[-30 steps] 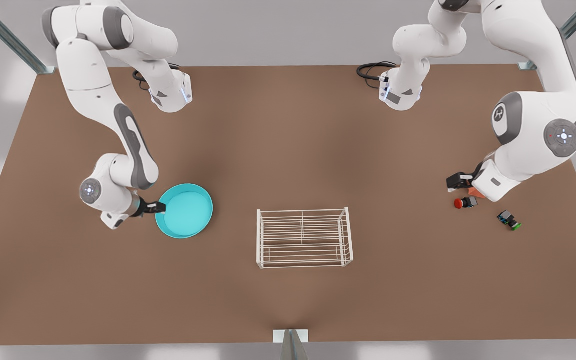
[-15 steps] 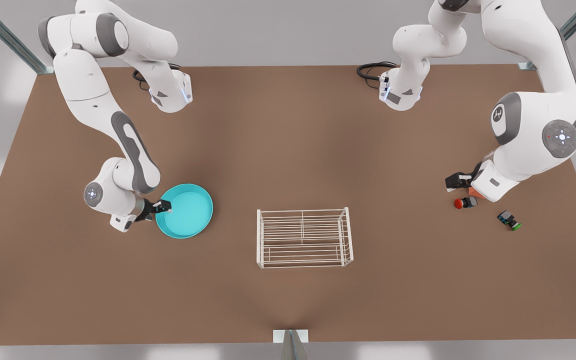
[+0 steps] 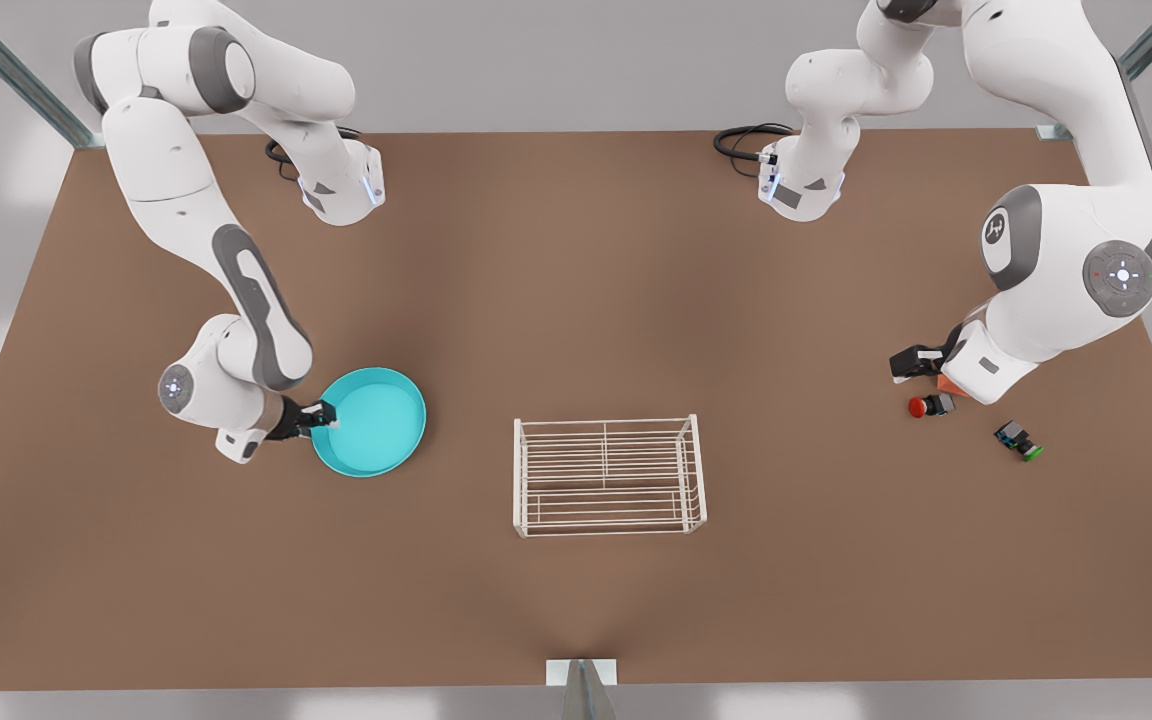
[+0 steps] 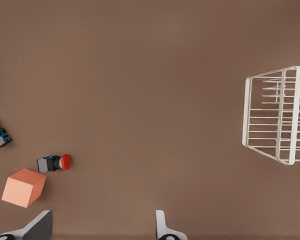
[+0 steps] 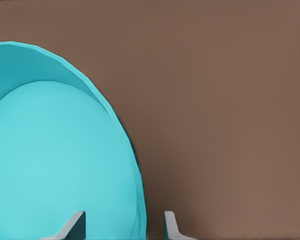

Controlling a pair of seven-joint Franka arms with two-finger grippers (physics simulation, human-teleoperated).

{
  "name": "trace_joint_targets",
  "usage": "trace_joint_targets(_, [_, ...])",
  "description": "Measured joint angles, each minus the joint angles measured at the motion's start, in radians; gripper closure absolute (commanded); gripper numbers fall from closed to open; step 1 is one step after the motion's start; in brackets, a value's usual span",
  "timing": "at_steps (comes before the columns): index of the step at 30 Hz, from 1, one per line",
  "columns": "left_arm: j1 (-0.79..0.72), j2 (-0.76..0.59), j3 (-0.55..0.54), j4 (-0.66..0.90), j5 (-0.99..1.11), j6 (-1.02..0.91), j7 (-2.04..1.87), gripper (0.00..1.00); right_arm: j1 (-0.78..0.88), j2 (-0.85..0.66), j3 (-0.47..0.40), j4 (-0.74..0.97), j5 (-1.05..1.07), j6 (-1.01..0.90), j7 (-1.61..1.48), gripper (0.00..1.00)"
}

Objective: Place the plate on the shelf with right arm and place the red button switch in the plate with left arm

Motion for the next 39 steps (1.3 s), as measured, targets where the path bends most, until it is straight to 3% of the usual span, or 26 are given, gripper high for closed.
trace_joint_targets(7, [0.000, 0.000, 0.000, -0.002, 0.000, -0.004, -0.007, 0.00, -0.001, 0.010, -0.008, 0.001, 0.025, -0.009, 0.014, 0.45])
trace_joint_targets(19, [0.030, -0.059, 0.013, -0.075, -0.025, -0.094, -0.185, 0.00, 0.000, 0.012, -0.020, 0.005, 0.031, -0.014, 0.025, 0.74])
trace_joint_targets(25, [0.090, -0.052, 0.032, -0.106, -0.074, -0.092, -0.387, 0.00, 0.000, -0.014, -0.022, 0.011, 0.033, -0.028, 0.024, 0.76])
trace_joint_targets(31, [0.150, -0.048, 0.034, -0.362, -0.070, 0.116, -0.669, 0.00, 0.001, -0.069, -0.021, 0.017, 0.033, -0.070, 0.025, 0.77])
trace_joint_targets(39, [0.170, 0.044, 0.035, -0.486, 0.019, 0.395, -0.946, 0.00, 0.006, -0.170, -0.001, 0.088, 0.044, -0.204, 0.034, 0.77])
